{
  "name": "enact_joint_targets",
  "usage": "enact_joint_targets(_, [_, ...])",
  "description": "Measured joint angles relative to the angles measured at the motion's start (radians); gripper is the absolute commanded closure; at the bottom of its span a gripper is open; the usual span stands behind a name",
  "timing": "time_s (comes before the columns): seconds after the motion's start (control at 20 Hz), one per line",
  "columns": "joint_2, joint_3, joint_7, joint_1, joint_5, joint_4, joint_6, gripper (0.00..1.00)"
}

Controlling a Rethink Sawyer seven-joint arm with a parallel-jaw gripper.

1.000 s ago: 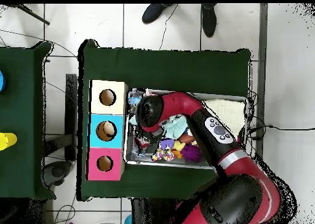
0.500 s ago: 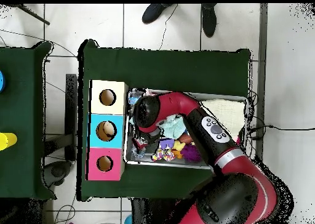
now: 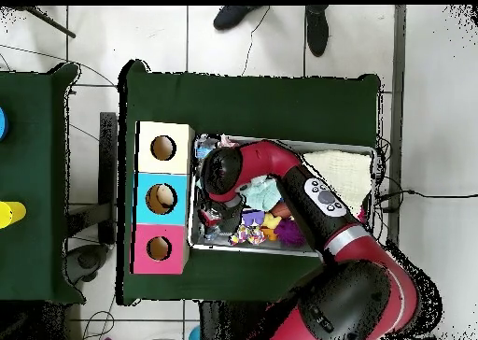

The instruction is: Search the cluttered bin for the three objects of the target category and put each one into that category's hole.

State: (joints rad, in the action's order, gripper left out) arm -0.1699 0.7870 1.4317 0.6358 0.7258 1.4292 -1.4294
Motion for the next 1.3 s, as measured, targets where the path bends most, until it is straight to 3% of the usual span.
enact_joint_targets(0.6, [0.001, 0.000, 0.000, 0.000, 0.001, 0.000, 0.104, 0.00])
enact_joint_targets(1.3, [0.001, -0.001, 0.000, -0.017, -0.001, 0.000, 0.082, 0.00])
